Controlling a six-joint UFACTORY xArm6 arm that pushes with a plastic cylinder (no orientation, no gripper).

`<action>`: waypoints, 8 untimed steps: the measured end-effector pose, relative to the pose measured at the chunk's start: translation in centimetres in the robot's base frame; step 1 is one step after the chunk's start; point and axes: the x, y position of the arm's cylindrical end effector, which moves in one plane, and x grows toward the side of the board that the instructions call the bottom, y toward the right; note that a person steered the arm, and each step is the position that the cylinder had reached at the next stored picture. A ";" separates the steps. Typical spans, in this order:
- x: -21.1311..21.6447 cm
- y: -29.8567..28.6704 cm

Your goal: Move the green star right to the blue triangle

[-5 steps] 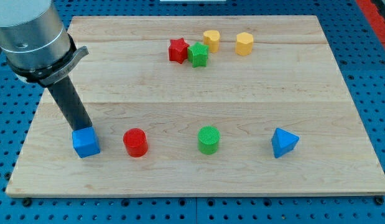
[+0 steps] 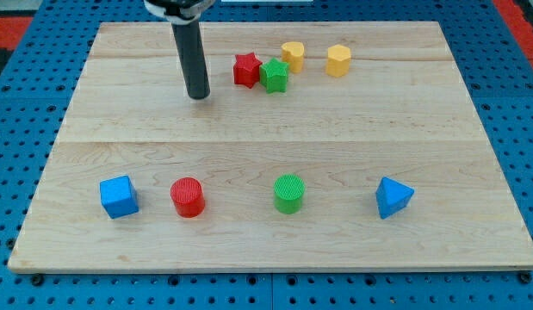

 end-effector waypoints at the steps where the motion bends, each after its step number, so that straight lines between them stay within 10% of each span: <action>1: -1.3 3.6; 3: -5.7 6.8; 6: 4.0 12.0; 8: -1.2 5.8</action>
